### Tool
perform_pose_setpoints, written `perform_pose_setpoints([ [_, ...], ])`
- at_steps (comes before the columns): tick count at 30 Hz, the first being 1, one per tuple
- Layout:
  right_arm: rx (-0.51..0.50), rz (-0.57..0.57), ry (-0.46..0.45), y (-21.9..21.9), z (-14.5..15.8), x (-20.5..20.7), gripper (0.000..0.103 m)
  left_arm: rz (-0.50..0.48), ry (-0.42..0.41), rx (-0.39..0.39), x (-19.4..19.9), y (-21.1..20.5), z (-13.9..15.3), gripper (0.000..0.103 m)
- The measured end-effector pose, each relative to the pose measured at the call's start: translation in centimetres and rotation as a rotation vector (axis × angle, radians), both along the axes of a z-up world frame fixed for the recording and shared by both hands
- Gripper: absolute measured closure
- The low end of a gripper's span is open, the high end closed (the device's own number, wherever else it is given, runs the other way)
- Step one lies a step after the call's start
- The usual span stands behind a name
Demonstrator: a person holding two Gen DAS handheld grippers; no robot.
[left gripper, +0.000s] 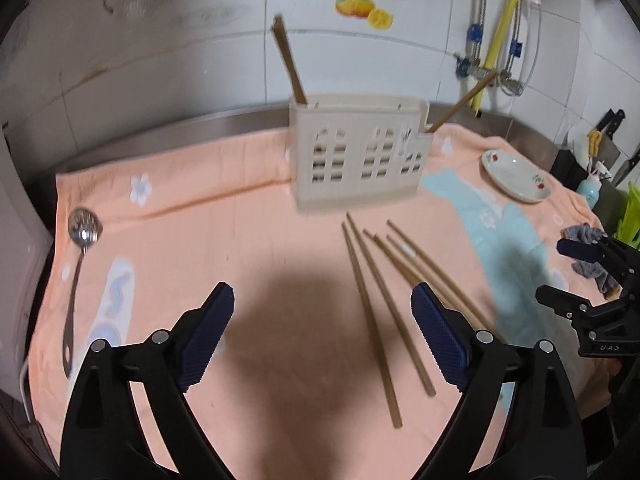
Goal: Organize utensils
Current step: 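Open both tools to release the chopsticks and pull back from the holder, then lower the left tool onto a chopstick while the right tool closes on another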
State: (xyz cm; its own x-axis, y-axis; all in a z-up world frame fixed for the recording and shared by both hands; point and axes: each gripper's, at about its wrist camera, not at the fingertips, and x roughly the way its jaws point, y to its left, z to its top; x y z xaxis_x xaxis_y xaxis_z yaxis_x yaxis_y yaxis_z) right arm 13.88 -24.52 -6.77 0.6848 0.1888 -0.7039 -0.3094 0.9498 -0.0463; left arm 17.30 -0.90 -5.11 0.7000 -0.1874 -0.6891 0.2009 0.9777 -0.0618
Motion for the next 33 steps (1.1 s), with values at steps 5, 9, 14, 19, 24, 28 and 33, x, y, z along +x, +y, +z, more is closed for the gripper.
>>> perform_pose_setpoints([
  [5, -0.004, -0.012, 0.009, 0.1, -1.0, -0.6, 0.018, 0.038, 0.031, 0.005, -0.4, 0.5, -1.5, 0.011],
  [9, 0.001, -0.023, 0.011, 0.2, -1.6, -0.8, 0.018, 0.071, 0.044, 0.015, -1.0, 0.9, -2.3, 0.008],
  [14, 0.007, -0.022, 0.025, 0.5, -2.7, -1.2, 0.018, 0.101, 0.075, 0.002, -1.7, 1.4, -3.5, 0.007],
  [19, 0.026, -0.015, 0.054, 0.8, -3.7, -1.0, 0.020, 0.131, 0.091, 0.005, -2.2, 1.8, -4.3, 0.006],
  [24, 0.047, -0.010, 0.076, 1.1, -4.5, -0.6, 0.028, 0.140, 0.103, 0.007, -2.5, 2.0, -4.7, 0.006],
  [28, 0.062, -0.007, 0.080, 1.2, -4.6, -0.3, 0.038, 0.147, 0.106, 0.006, -2.7, 2.3, -4.7, 0.006],
  [33, 0.073, -0.004, 0.091, 1.2, -4.7, -0.1, 0.051, 0.152, 0.111, 0.006, -2.8, 2.4, -4.8, 0.006],
])
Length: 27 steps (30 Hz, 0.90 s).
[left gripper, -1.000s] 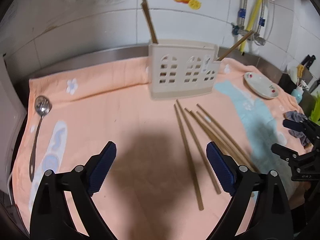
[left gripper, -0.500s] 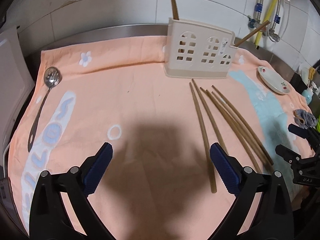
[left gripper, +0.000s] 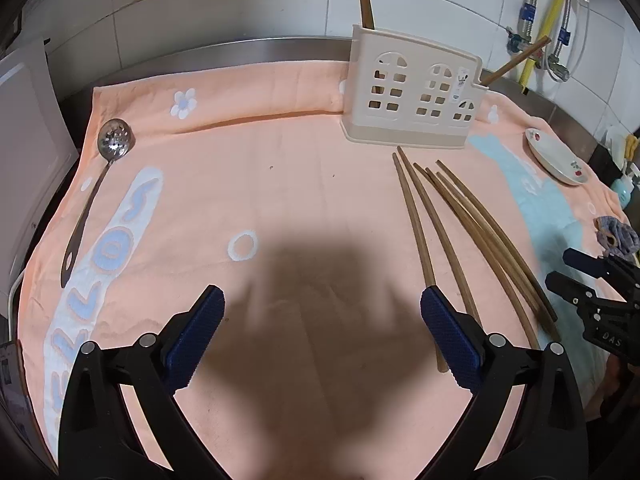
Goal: Organize utensils
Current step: 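Lower the left tool onto a chopstick while the right tool closes on another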
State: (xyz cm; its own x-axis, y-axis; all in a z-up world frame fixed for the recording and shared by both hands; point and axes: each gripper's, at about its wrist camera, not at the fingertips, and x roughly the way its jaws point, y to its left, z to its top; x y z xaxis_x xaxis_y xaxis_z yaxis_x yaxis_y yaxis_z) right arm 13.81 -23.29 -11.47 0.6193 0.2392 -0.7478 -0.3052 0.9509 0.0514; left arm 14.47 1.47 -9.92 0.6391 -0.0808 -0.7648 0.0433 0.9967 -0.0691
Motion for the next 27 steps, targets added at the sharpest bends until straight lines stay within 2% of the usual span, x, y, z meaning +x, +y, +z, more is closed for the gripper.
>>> perform_pose_setpoints([
  [4, -0.007, 0.003, 0.015, 0.1, -0.4, 0.2, 0.063, -0.002, 0.007, 0.002, 0.0, -0.1, -0.2, 0.006],
  [15, -0.021, 0.032, 0.044, 0.8, -1.4, 0.9, 0.082, -0.011, 0.019, 0.005, 0.0, -0.4, -0.4, 0.006],
  [27, -0.062, 0.042, 0.044, 1.1, -2.2, 0.9, 0.096, -0.039, 0.031, 0.006, -0.1, -1.7, -0.7, 0.006],
])
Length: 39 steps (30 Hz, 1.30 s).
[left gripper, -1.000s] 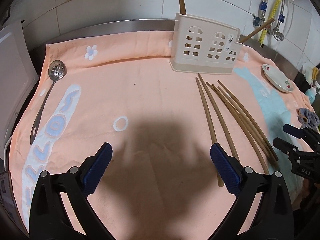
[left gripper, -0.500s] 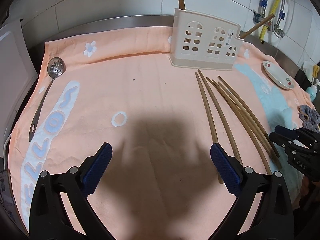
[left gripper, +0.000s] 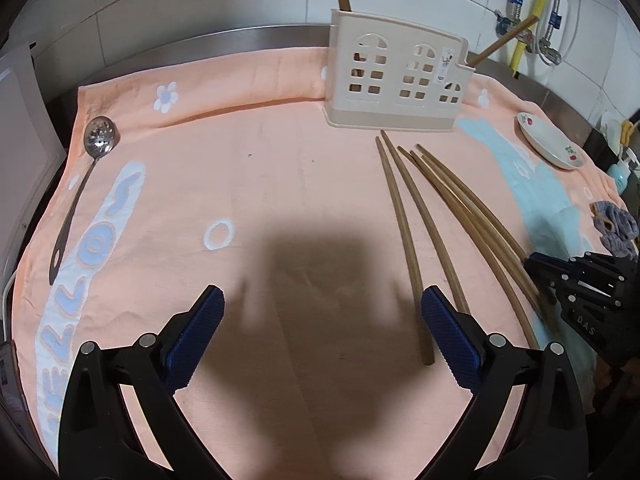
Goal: Organize utensils
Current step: 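Lower the left tool onto a chopstick while the right tool closes on another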
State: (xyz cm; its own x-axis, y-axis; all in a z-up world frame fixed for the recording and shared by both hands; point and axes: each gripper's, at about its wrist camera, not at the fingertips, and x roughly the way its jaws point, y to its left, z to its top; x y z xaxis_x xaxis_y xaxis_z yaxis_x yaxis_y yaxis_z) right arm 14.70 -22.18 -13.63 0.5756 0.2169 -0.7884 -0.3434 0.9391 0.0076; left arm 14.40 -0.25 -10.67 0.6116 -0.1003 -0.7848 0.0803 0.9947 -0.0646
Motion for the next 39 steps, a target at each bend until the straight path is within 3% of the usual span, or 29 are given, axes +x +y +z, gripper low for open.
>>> perform_pose_setpoints([
  [21, 0.068, -0.058, 0.001, -3.0, -0.1, -0.7, 0.096, -0.064, 0.023, -0.045, 1.7, -4.6, -0.9, 0.008],
  [25, 0.082, -0.056, -0.001, -3.2, -0.2, -0.7, 0.096, -0.081, 0.027, -0.071, 1.9, -4.9, -0.9, 0.035],
  [34, 0.098, -0.055, -0.004, -3.5, -0.2, -0.7, 0.096, -0.112, 0.022, -0.103, 2.0, -5.5, -1.2, 0.068],
  [39, 0.100, -0.056, -0.005, -3.5, -0.2, -0.7, 0.096, -0.134, 0.034, -0.105, 2.0, -5.8, -1.5, 0.078],
])
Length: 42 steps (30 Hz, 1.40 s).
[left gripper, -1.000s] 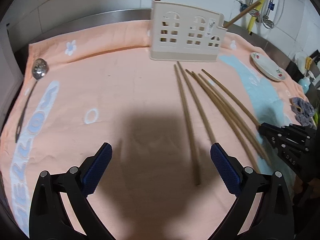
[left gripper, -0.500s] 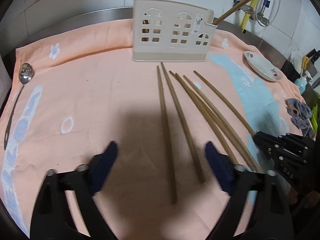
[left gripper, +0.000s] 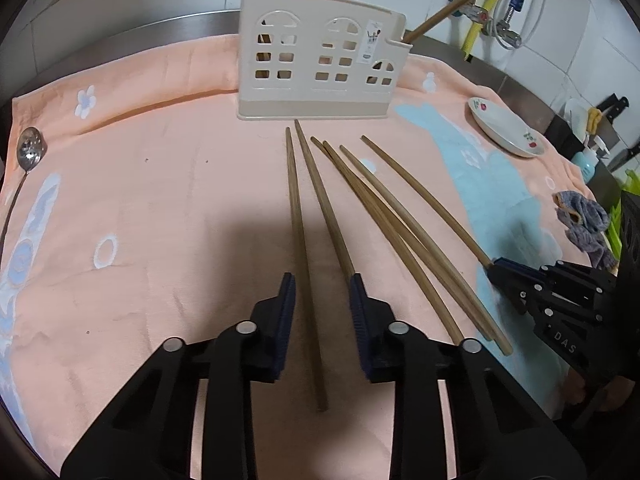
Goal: Organize utensils
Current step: 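Lower the left tool onto a chopstick while the right tool closes on another, then lift the left tool's chopstick upright toward the holder while the right tool carries its own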
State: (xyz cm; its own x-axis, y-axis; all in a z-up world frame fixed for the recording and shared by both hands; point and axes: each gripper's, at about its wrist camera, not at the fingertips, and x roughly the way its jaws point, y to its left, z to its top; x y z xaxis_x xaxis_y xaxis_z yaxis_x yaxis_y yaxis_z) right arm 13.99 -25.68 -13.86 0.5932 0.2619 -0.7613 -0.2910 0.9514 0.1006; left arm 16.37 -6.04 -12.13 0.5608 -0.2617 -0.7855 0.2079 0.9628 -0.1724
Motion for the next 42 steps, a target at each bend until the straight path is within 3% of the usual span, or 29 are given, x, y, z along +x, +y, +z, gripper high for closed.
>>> perform_pose_setpoints([
  [12, -0.001, -0.002, -0.001, 0.1, 0.0, -0.1, 0.096, 0.000, 0.038, 0.037, 0.8, 0.2, -1.4, 0.079],
  [16, -0.005, -0.003, -0.003, 0.1, -0.1, -0.1, 0.096, 0.005, 0.028, 0.071, 0.8, 0.2, -1.4, 0.093],
  [27, -0.024, -0.012, -0.026, 0.4, 0.5, -0.5, 0.096, -0.002, -0.037, 0.055, 0.3, 1.1, 1.1, 0.097],
  [42, 0.008, 0.007, -0.226, 0.6, 9.2, 0.3, 0.096, -0.017, -0.210, 0.026, 0.9, 2.4, 8.0, 0.098],
])
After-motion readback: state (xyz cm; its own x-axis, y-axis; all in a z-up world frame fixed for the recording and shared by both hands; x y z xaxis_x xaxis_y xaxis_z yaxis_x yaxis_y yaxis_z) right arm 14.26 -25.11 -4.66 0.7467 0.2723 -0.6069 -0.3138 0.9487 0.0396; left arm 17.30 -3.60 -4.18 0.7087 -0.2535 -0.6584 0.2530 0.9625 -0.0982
